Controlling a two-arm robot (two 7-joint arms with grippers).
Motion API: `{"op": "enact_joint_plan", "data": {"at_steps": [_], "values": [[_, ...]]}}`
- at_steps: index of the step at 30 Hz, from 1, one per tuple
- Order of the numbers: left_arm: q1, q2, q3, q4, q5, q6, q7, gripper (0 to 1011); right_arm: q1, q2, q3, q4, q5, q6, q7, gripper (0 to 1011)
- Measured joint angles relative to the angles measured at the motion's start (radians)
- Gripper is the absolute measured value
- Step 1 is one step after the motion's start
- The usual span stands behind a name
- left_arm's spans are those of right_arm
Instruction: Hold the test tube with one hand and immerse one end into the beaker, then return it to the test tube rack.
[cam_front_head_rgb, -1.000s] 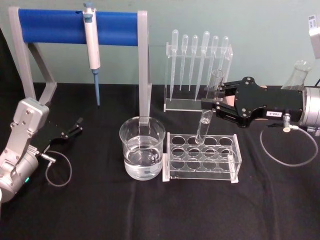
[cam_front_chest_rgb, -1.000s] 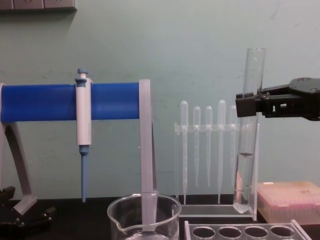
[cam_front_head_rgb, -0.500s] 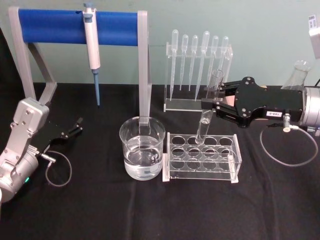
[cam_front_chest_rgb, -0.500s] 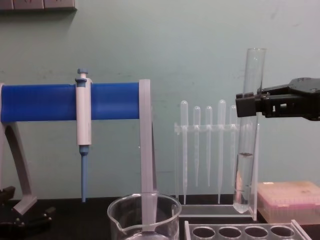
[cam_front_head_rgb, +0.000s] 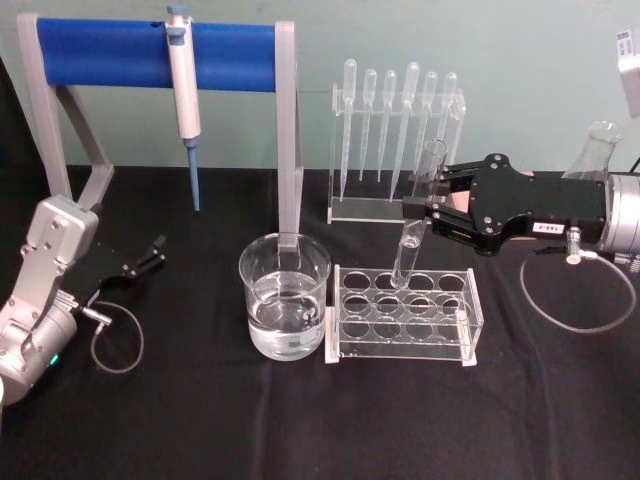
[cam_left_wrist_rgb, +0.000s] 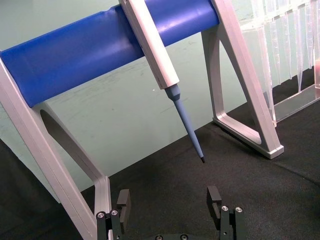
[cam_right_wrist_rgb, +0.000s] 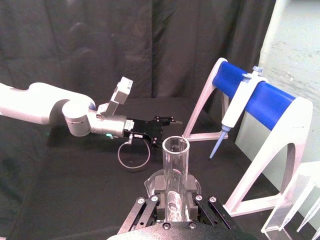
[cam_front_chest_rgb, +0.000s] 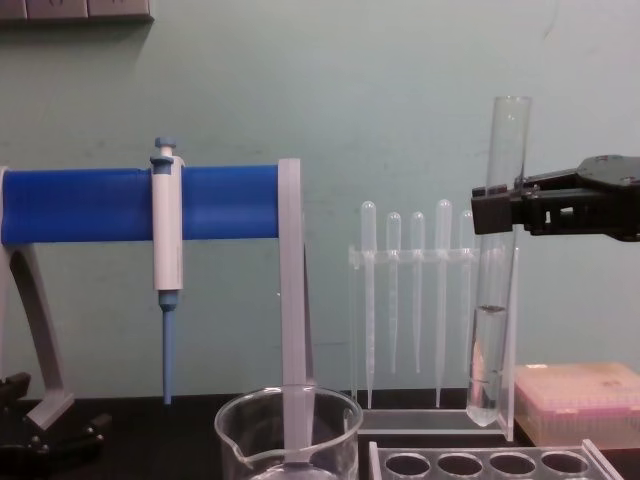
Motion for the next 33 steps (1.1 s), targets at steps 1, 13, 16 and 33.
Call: {"op": "enact_joint_plan", "data": {"at_steps": [1, 13, 16, 33], "values": [[0.000, 0.000, 0.000, 0.000, 0.000, 0.000, 0.000, 1000, 0.000, 0.000, 0.000, 0.000, 0.000, 0.000, 0.000, 241], [0.000, 0.000, 0.000, 0.000, 0.000, 0.000, 0.000, 1000, 0.000, 0.000, 0.000, 0.000, 0.000, 0.000, 0.000, 241], [0.000, 0.000, 0.000, 0.000, 0.000, 0.000, 0.000, 1000, 0.000, 0.000, 0.000, 0.000, 0.000, 0.000, 0.000, 241], [0.000, 0.000, 0.000, 0.000, 0.000, 0.000, 0.000, 1000, 0.000, 0.000, 0.000, 0.000, 0.000, 0.000, 0.000, 241]]}}
